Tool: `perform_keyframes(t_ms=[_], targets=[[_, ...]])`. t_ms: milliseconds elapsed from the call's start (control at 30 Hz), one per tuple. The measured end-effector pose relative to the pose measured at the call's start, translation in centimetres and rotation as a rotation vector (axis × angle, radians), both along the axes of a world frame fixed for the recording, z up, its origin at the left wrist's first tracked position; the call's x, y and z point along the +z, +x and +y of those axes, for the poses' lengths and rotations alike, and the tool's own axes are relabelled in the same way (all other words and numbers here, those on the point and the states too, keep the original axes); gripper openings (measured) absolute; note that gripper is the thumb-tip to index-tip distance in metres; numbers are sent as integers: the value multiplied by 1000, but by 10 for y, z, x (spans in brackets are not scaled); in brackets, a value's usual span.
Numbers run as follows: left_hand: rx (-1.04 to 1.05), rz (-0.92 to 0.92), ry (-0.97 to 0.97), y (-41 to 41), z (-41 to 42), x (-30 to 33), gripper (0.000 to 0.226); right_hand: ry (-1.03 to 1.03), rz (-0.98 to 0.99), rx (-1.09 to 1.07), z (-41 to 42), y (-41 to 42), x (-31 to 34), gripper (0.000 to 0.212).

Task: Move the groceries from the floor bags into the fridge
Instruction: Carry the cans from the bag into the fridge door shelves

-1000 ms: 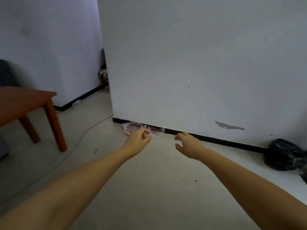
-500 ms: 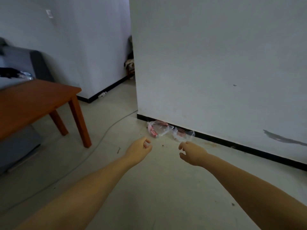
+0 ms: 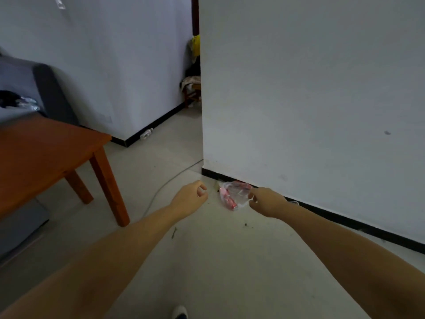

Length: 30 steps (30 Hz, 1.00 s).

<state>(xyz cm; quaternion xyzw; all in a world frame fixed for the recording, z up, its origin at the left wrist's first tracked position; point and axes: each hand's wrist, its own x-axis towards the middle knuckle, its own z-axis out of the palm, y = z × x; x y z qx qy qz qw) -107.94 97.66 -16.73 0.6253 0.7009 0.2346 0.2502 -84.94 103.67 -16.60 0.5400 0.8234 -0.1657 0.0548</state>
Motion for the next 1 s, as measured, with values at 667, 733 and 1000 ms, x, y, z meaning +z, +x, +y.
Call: perform_keyframes(t_ms=[667,733,1000], targets=[[-431,110,-242,-61,437,-63,23,-208,28,-322,392,-51,-78,28],[-422,113,-282,-64,484,-80,22,-244,31,-337,435,-48,-95,28],[-516,82,-477,-58,608,-214,22,-389,50,-393,546,-58,-221,27]])
